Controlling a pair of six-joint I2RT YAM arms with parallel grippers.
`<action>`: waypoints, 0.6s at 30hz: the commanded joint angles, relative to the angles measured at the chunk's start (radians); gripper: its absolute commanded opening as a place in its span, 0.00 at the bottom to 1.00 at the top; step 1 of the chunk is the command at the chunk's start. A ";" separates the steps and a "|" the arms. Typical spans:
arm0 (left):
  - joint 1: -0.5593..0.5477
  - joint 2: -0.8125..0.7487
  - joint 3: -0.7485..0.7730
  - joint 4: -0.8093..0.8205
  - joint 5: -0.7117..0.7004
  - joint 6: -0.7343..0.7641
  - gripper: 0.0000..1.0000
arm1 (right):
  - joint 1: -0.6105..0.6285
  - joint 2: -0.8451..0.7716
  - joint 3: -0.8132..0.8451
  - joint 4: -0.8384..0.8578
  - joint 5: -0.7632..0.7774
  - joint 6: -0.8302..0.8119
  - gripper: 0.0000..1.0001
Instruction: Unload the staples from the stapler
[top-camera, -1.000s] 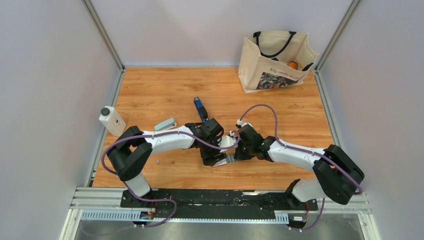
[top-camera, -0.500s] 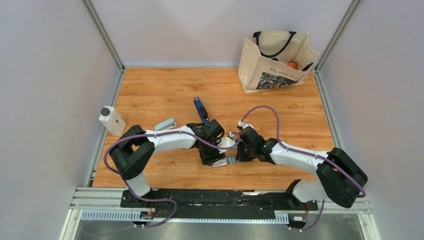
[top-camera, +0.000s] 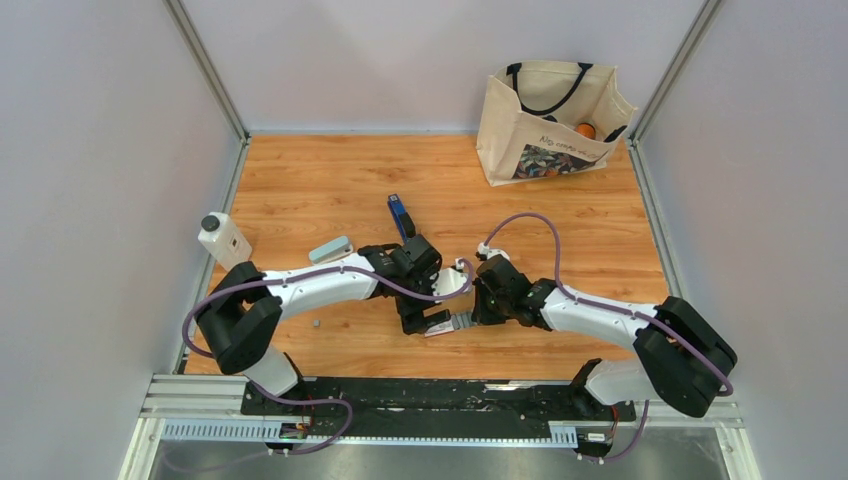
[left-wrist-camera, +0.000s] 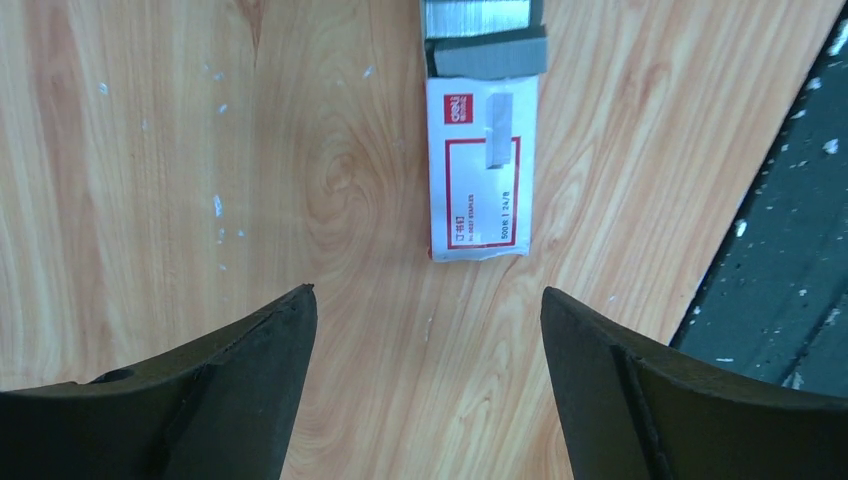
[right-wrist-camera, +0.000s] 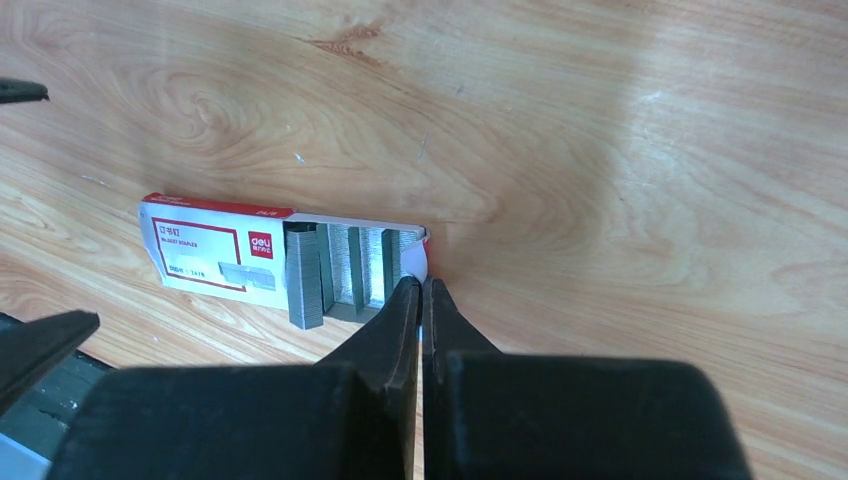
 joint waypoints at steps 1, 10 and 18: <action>0.001 -0.026 0.025 0.035 0.076 -0.019 0.91 | 0.005 -0.019 -0.011 0.043 0.007 0.041 0.01; -0.009 0.101 0.058 0.075 0.111 -0.067 0.91 | 0.005 -0.029 -0.036 0.063 0.007 0.076 0.01; -0.019 0.155 0.082 0.085 0.091 -0.075 0.90 | 0.005 -0.032 -0.040 0.068 0.007 0.076 0.00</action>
